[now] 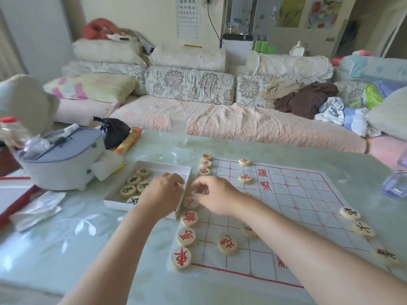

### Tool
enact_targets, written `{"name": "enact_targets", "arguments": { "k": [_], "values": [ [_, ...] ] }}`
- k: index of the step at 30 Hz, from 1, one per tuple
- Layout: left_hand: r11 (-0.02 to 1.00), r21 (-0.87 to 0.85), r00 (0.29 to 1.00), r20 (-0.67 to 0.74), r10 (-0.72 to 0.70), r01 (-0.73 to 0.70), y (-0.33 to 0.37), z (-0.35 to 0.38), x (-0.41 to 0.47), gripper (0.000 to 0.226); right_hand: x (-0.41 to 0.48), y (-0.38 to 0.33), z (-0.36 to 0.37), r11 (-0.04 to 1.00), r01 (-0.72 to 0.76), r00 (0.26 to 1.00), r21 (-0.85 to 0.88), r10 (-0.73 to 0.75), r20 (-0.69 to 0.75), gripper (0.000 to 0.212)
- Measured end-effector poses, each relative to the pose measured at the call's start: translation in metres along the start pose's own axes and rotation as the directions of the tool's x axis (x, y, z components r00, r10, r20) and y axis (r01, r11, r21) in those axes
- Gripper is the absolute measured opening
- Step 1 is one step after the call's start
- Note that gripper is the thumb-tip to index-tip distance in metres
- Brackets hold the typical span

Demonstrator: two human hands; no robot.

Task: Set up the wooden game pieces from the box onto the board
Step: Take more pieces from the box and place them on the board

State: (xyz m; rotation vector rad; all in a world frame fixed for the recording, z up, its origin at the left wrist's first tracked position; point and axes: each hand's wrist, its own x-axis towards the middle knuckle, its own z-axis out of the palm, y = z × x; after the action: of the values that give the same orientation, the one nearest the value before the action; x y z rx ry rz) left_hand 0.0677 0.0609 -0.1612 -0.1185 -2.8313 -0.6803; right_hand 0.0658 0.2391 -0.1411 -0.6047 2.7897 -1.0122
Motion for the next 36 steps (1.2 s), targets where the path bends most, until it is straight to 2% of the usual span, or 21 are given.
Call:
{"name": "enact_targets", "arguments": {
  "k": [2, 5, 9, 13, 17, 20, 23, 28, 33, 36],
  "values": [
    [0.998, 0.041, 0.999, -0.003, -0.051, 0.051, -0.027, -0.008, 0.002, 0.024, 0.028, -0.017, 0.015, 0.998, 0.023, 0.999, -0.053, -0.021, 0.041, 0.026],
    [0.991, 0.066, 0.993, 0.03, -0.118, 0.116, -0.057, -0.011, 0.0, 0.031, 0.064, -0.028, 0.033, 0.967, 0.058, 0.993, -0.246, -0.032, 0.111, 0.032],
    [0.991, 0.1, 0.988, 0.116, -0.104, 0.093, -0.069, -0.008, 0.0, 0.042, 0.087, -0.033, 0.042, 0.894, 0.127, 0.972, -0.429, -0.025, 0.236, 0.043],
    [0.992, 0.1, 0.984, 0.158, -0.088, 0.072, -0.073, -0.009, 0.004, 0.045, 0.098, -0.036, 0.038, 0.829, 0.2, 0.943, -0.523, -0.018, 0.332, 0.059],
    [0.995, 0.051, 0.983, 0.162, -0.09, 0.083, -0.067, -0.007, 0.007, 0.037, 0.103, -0.035, 0.041, 0.814, 0.215, 0.945, -0.539, -0.034, 0.326, 0.051],
    [0.994, 0.043, 0.98, 0.169, -0.102, 0.096, -0.058, -0.003, 0.006, 0.037, 0.104, -0.031, 0.042, 0.852, 0.182, 0.963, -0.491, -0.055, 0.263, 0.037],
    [0.993, 0.086, 0.983, 0.158, -0.091, 0.078, -0.051, 0.0, 0.003, 0.047, 0.104, -0.025, 0.036, 0.885, 0.113, 0.982, -0.452, -0.031, 0.185, 0.047],
    [0.993, 0.095, 0.981, 0.172, -0.09, 0.074, -0.049, -0.001, 0.001, 0.047, 0.098, -0.02, 0.03, 0.889, 0.055, 0.988, -0.455, 0.016, 0.151, 0.053],
    [0.992, -0.058, 0.966, 0.241, -0.093, 0.11, -0.043, -0.009, -0.001, 0.022, 0.085, -0.018, 0.021, 0.917, 0.046, 0.993, -0.396, 0.002, 0.12, 0.055],
    [0.969, -0.195, 0.978, 0.17, -0.118, 0.151, -0.036, -0.016, 0.001, 0.018, 0.072, -0.014, 0.011, 0.94, 0.043, 0.996, -0.34, -0.011, 0.093, 0.053]
  ]
}}
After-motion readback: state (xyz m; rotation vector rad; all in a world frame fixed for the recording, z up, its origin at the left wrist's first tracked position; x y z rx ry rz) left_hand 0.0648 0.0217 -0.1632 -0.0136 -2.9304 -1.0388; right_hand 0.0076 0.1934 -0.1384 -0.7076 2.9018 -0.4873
